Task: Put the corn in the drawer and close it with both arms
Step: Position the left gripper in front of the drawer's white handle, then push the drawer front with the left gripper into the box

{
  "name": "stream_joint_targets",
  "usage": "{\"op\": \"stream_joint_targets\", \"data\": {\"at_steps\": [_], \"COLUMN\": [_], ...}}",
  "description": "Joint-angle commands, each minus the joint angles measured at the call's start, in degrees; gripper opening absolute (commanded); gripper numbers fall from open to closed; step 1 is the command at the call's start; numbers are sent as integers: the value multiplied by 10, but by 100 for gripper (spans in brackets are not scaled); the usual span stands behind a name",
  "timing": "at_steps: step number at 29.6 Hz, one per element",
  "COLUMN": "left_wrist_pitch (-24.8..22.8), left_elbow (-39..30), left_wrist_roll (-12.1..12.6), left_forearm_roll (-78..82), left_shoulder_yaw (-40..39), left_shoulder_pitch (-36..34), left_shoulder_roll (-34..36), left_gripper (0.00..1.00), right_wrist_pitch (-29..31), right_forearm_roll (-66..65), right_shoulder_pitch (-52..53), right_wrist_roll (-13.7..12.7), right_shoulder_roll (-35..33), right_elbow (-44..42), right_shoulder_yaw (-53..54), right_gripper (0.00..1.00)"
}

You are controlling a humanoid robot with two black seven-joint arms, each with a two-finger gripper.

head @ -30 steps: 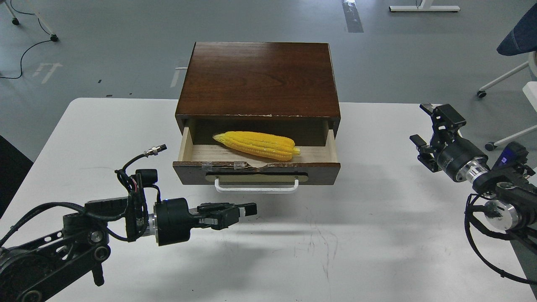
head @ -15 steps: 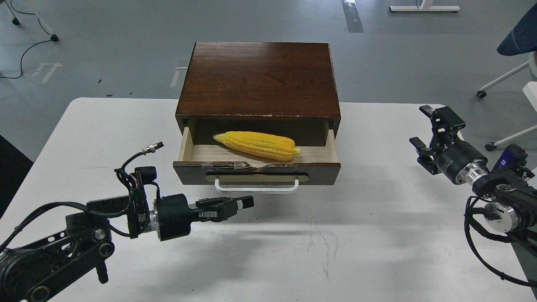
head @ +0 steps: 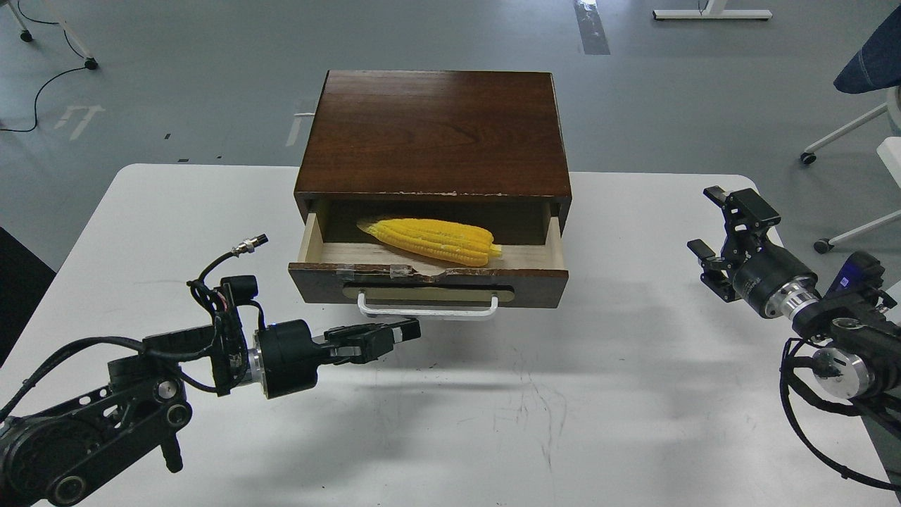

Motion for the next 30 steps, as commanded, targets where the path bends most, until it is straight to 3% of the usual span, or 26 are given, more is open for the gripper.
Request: {"op": "stream_joint_targets", "data": {"at_steps": [1,30], "left_wrist_pitch": [-3,-3], "left_elbow": [-1,0], "left_wrist_roll": [0,0], "left_forearm_roll": [-1,-7], "left_shoulder_yaw": [1,-3], "left_shoulder_pitch": [0,-6], "left_shoulder_roll": [2,1], "left_gripper": [0,0], "right_wrist_pitch": [0,-1], "right_forearm_roll": [0,0], "right_shoulder_pitch": [0,0], "right_wrist_roll": [0,0], "right_shoulder_roll": [0,0], "right_elbow": [0,0], "right_shoulder_yaw": [0,0], "right_gripper": [100,100]}}
